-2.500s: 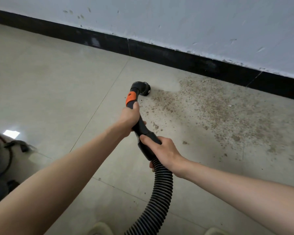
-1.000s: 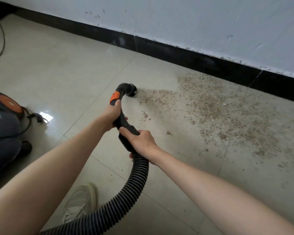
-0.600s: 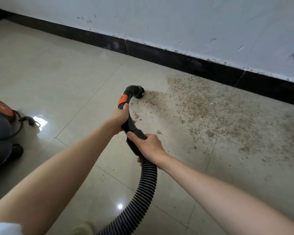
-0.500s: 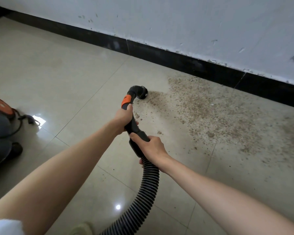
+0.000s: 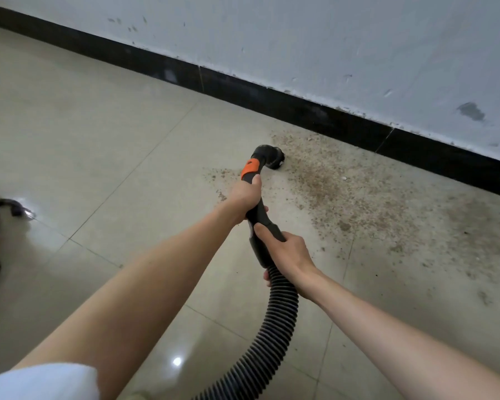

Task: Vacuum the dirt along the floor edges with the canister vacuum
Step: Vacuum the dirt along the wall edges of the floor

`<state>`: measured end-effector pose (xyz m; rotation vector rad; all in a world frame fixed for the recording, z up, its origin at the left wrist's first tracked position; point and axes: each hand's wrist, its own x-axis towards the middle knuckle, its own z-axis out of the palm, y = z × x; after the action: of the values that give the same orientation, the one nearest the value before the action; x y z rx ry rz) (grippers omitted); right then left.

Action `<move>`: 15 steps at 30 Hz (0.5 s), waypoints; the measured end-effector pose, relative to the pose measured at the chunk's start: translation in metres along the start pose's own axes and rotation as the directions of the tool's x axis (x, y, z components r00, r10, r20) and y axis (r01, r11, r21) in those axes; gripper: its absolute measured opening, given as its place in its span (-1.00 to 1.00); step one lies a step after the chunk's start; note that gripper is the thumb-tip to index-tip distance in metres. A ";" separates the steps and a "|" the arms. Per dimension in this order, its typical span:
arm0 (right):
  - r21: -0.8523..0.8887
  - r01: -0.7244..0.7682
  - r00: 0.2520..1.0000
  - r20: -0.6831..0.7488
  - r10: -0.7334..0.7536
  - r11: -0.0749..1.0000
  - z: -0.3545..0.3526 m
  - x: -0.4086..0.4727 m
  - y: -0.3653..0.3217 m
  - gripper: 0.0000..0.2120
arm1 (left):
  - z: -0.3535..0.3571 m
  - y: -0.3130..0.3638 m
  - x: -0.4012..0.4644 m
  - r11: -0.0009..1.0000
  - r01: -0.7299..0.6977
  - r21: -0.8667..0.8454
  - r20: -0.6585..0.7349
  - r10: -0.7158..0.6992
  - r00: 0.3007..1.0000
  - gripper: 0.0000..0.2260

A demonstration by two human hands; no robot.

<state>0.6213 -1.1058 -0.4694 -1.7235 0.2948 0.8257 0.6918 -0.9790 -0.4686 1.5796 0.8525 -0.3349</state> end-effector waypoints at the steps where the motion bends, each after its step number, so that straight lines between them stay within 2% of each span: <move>1: 0.005 0.001 1.000 0.004 -0.002 1.000 0.002 0.000 0.000 -0.57 | -0.002 -0.001 0.001 1.000 -0.007 -0.006 0.003 0.007 1.000 -0.60; 8: -0.077 0.030 0.994 0.106 -0.022 0.997 0.039 0.008 -0.016 -0.57 | -0.052 -0.009 0.011 0.998 -0.034 -0.048 -0.079 0.030 0.996 -0.61; 15: -0.180 0.098 0.964 0.261 -0.048 0.979 0.092 0.009 -0.028 -0.55 | -0.124 -0.036 0.010 0.990 0.005 -0.142 -0.241 -0.039 0.970 -0.63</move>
<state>0.6099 -1.0105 -0.4644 -1.7692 -0.0246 1.0370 0.6431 -0.8594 -0.4751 1.4989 1.0600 -0.0937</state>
